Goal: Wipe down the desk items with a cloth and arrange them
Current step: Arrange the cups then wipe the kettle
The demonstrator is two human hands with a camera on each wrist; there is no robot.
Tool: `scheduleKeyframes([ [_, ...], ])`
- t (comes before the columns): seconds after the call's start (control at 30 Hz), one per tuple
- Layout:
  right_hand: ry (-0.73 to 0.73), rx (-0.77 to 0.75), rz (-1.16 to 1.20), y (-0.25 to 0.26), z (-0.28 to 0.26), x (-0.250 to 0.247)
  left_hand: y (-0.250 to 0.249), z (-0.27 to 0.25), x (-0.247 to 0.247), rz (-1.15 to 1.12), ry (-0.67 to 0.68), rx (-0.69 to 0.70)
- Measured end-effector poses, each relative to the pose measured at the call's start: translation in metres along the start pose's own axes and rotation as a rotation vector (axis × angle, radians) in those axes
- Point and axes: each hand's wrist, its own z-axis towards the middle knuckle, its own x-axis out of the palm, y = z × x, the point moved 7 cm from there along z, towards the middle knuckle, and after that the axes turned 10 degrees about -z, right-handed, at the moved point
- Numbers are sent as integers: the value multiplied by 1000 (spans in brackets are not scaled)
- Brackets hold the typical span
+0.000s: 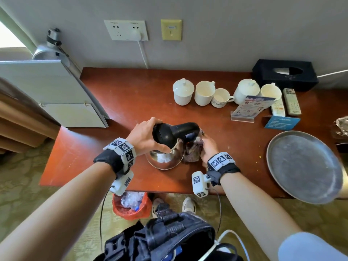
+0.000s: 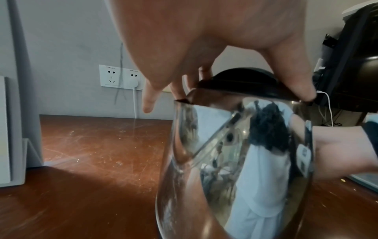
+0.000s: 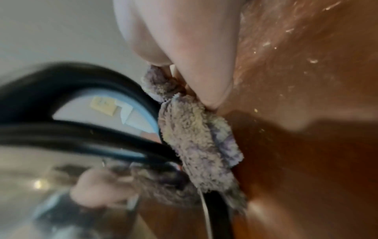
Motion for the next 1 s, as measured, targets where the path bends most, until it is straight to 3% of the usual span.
scheduleKeyframes([
  [0.07,9,6,107,16,-9,-2,3,0,0,-23,36,-4],
  [0.17,31,-152,93,67,-17,-9,2,3,-3,-35,55,3],
  [0.27,185,-240,136,107,-29,-3,-2,8,-6,-28,102,7],
  [0.33,190,-261,210,125,-32,-4,-5,14,-8,-14,158,-5],
  [0.4,177,-370,-11,134,-36,-2,-7,20,-11,45,190,0],
  [0.5,223,-430,-340,112,-40,14,-6,25,-15,153,179,39],
  [0.6,226,-449,-523,89,-49,28,-2,26,-23,208,76,101],
  [0.73,154,-387,-443,68,-53,16,15,23,-43,155,-125,17],
  [0.8,173,-378,-439,55,-53,11,23,24,-45,94,-164,-34],
  [1.0,156,-477,-490,57,-58,8,2,31,-21,-114,-34,-77],
])
